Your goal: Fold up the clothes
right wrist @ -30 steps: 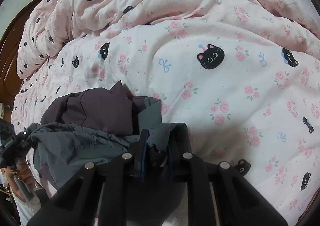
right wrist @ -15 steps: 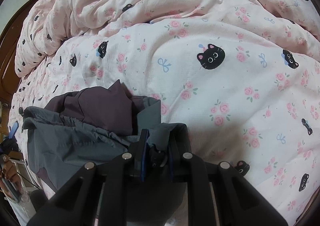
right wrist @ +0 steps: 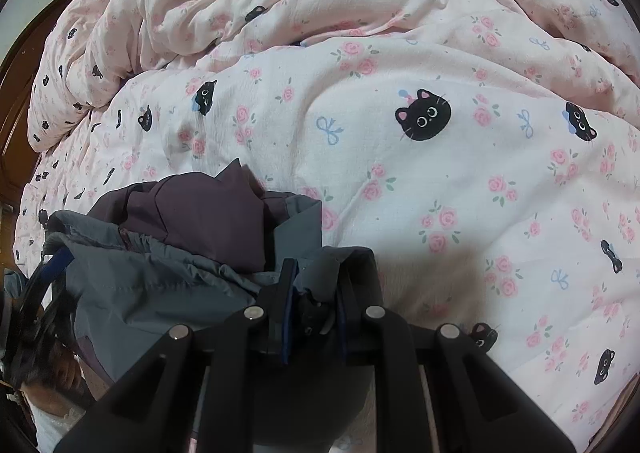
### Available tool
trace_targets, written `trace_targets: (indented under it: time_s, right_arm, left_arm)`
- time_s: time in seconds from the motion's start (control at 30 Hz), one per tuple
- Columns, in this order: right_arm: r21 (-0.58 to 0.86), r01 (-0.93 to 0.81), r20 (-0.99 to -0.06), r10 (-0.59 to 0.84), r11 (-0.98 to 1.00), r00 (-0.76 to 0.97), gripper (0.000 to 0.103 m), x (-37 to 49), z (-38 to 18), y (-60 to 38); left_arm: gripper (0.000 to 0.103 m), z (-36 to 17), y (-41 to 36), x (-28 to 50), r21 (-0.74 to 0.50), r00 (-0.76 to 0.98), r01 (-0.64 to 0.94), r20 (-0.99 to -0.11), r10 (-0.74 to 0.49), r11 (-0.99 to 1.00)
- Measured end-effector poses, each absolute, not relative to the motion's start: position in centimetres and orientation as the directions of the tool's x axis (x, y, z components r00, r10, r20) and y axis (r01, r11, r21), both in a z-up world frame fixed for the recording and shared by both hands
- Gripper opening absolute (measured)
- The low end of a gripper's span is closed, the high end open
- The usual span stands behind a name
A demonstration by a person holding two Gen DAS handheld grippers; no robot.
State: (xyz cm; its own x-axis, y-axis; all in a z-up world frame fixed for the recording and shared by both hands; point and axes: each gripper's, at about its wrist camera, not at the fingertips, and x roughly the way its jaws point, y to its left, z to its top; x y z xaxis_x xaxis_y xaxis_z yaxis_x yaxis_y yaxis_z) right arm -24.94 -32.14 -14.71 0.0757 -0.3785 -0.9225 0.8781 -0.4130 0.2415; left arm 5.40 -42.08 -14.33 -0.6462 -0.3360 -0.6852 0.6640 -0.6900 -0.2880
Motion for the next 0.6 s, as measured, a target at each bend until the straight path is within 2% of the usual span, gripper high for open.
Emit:
trace_targets:
  time_s: [0.1,0.27,0.4,0.47,0.53,0.57,0.6]
  right_arm:
    - [0.239,0.88,-0.923,-0.377,-0.411,0.075,0.018,-24.9,-14.7,-32.2]
    - [0.237,0.885,-0.916,-0.395,-0.401,0.066,0.019,-24.8,-14.1,-32.3]
    - [0.257,0.881,-0.896,-0.441,-0.398,0.062,0.022,-25.1,-12.7,-32.0]
    - [0.277,0.873,-0.877,-0.476,-0.402,0.059,0.028,-25.5,-11.7,-31.5]
    - [0.293,0.866,-0.856,-0.515,-0.406,0.048,0.039,-25.8,-10.4,-30.9]
    - [0.275,0.87,-0.843,-0.538,-0.409,0.013,0.054,-25.8,-9.6,-30.4]
    - [0.257,0.874,-0.828,-0.56,-0.413,-0.022,0.065,-25.8,-8.7,-30.0]
  left_arm:
    - [0.078,-15.7,-43.2,5.3,-0.32,-0.636,0.678,-0.707,-0.309,-0.662]
    - [0.079,-17.9,-43.4,4.0,-0.265,-0.586,0.704,-0.741,-0.328,-0.659]
    - [0.08,-17.9,-43.5,4.1,-0.27,-0.583,0.716,-0.739,-0.338,-0.643]
    - [0.08,-17.9,-43.5,4.1,-0.273,-0.582,0.718,-0.739,-0.338,-0.641]
    - [0.08,-17.9,-43.6,4.1,-0.274,-0.582,0.72,-0.739,-0.339,-0.637]
    - [0.08,-17.9,-43.6,4.1,-0.274,-0.581,0.721,-0.74,-0.34,-0.636]
    - [0.08,-17.9,-43.6,4.1,-0.273,-0.58,0.722,-0.74,-0.341,-0.636]
